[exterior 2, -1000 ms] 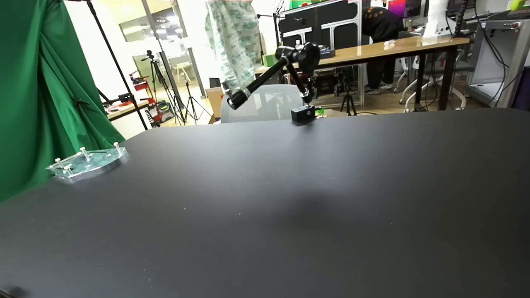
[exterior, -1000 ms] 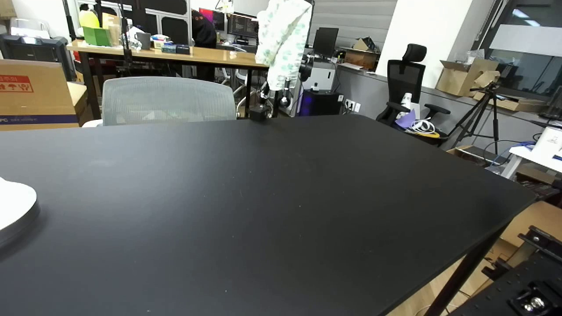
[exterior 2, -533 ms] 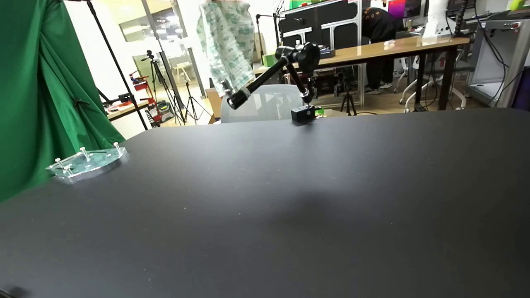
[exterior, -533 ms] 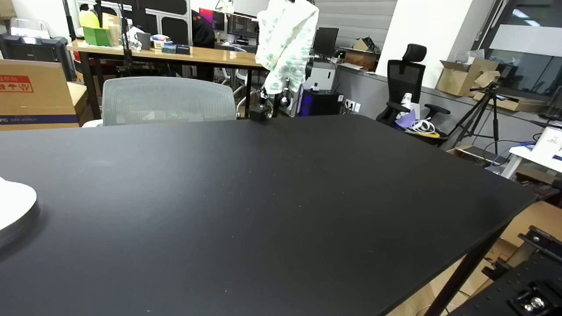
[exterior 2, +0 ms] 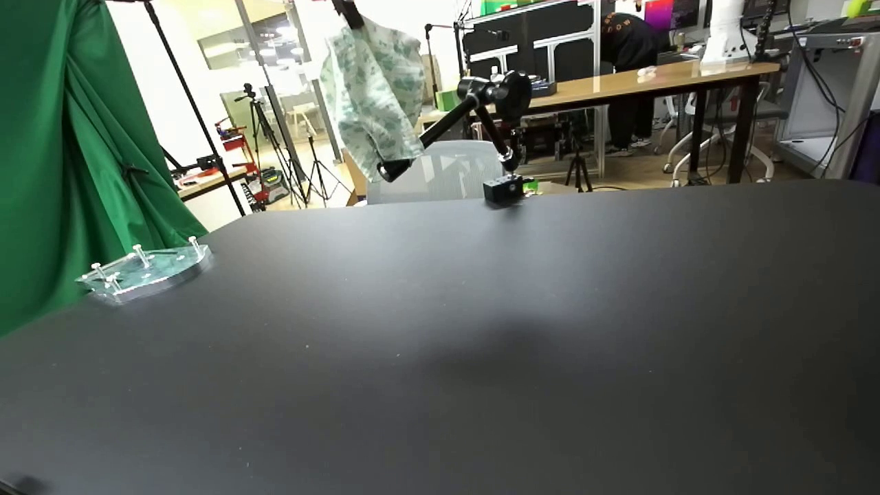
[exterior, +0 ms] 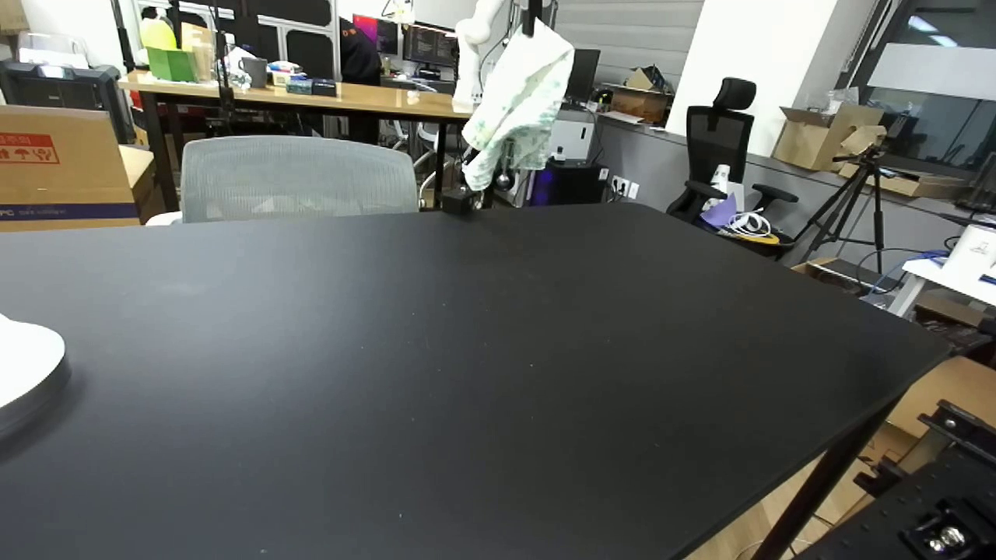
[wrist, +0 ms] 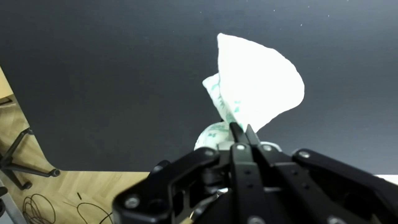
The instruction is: Hang the cloth on the stand
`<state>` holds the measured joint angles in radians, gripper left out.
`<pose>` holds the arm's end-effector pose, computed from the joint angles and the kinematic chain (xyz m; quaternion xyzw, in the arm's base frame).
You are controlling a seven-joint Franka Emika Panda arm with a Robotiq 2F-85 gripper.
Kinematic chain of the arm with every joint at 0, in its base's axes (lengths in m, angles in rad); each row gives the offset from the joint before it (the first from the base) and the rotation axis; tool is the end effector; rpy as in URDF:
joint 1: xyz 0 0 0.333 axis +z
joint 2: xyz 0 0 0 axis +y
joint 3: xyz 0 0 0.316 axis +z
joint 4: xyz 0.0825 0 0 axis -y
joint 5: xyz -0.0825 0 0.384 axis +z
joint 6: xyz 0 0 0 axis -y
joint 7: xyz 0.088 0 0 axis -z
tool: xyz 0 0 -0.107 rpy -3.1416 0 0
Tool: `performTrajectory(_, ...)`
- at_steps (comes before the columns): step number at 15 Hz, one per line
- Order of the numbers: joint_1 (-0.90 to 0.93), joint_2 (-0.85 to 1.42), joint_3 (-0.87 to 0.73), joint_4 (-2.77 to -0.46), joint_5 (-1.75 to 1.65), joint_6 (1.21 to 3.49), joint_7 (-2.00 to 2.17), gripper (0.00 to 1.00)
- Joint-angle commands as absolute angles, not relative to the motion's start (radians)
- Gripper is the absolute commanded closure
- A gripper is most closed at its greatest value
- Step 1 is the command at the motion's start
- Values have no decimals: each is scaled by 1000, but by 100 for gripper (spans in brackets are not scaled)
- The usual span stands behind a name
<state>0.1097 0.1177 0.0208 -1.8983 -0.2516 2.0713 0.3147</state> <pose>0.5923 0.0644 0.4457 0.9929 -0.0344 0.0512 0.1017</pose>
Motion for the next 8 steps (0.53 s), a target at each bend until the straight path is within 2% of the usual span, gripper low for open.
performTrajectory(1,93,152,21,-1913,-231,2080,325,100)
performTrajectory(8,90,230,16,-1926,-192,2162,329,100)
